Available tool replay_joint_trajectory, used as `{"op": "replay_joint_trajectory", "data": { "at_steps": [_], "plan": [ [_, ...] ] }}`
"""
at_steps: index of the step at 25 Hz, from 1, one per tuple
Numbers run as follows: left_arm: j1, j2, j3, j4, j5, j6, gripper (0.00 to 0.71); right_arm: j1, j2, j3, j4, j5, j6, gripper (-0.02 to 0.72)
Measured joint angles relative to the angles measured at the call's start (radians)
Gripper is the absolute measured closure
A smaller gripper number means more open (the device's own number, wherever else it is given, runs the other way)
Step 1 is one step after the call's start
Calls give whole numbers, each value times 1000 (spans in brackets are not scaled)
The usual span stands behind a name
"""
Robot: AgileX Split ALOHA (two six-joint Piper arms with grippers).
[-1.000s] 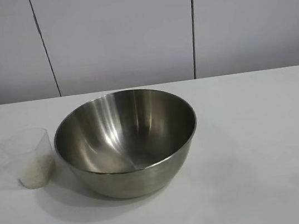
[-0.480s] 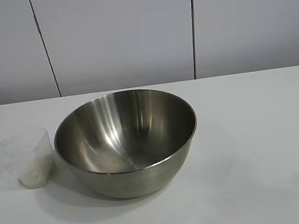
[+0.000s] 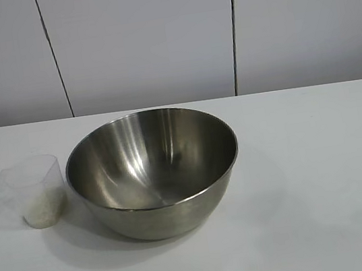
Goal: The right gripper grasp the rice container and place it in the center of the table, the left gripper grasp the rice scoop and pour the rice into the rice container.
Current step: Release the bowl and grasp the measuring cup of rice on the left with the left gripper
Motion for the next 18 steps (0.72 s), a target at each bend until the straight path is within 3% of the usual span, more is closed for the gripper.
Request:
{"op": "replay_joint_trajectory", "data": {
  "at_steps": [3,8,11,15,18],
  "plan": [
    [-25,0,42,73,-73,-102,141,0,0,0,0,0,0,167],
    [-138,0,139,375,-217,-360,142,0,0,0,0,0,0,167],
    [-156,30,204,516,-305,-501,143,0,0,0,0,0,0,167],
    [-156,207,221,663,-383,-617,143,0,0,0,0,0,0,167],
    [-156,432,221,728,-524,-652,143,0,0,0,0,0,0,167]
  ]
}}
